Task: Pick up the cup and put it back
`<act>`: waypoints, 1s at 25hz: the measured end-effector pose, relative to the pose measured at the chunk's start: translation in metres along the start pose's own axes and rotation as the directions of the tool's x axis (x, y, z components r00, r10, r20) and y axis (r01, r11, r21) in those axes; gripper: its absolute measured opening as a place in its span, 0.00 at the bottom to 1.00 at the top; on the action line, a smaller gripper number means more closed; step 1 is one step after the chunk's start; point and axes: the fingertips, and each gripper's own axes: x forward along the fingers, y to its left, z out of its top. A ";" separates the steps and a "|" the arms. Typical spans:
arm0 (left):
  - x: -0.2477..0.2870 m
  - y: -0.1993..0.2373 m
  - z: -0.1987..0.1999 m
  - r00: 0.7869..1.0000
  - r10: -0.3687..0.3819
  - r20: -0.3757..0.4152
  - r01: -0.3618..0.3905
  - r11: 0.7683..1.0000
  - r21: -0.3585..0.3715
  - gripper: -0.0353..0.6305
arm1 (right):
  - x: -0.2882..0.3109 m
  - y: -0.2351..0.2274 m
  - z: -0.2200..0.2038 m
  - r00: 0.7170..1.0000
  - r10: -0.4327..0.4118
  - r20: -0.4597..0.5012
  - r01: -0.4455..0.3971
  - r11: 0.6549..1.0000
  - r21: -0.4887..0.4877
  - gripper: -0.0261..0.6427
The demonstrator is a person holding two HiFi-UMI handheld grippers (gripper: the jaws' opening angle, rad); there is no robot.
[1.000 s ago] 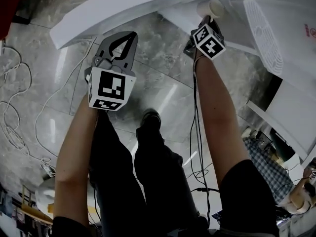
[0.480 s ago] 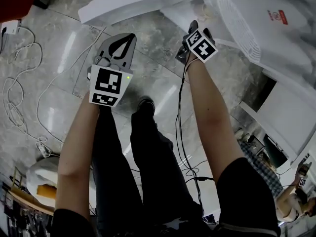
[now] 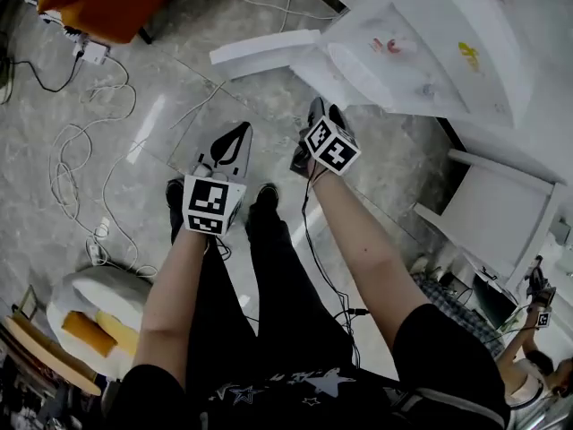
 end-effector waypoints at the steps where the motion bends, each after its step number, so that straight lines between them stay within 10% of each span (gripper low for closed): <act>1: -0.014 -0.007 0.008 1.000 -0.004 0.000 0.004 1.000 -0.007 0.07 | -0.018 0.011 0.009 0.999 0.028 0.016 -0.028 1.000 -0.013 0.29; 9: -0.120 0.004 0.067 0.998 0.026 0.055 -0.023 0.999 -0.047 0.07 | -0.144 0.071 0.066 0.982 0.064 0.180 -0.046 0.994 -0.103 0.05; 25: -0.347 0.060 0.079 0.984 -0.173 0.038 0.169 0.982 0.079 0.07 | -0.354 0.203 0.020 0.940 -0.060 0.337 0.119 0.980 -0.157 0.05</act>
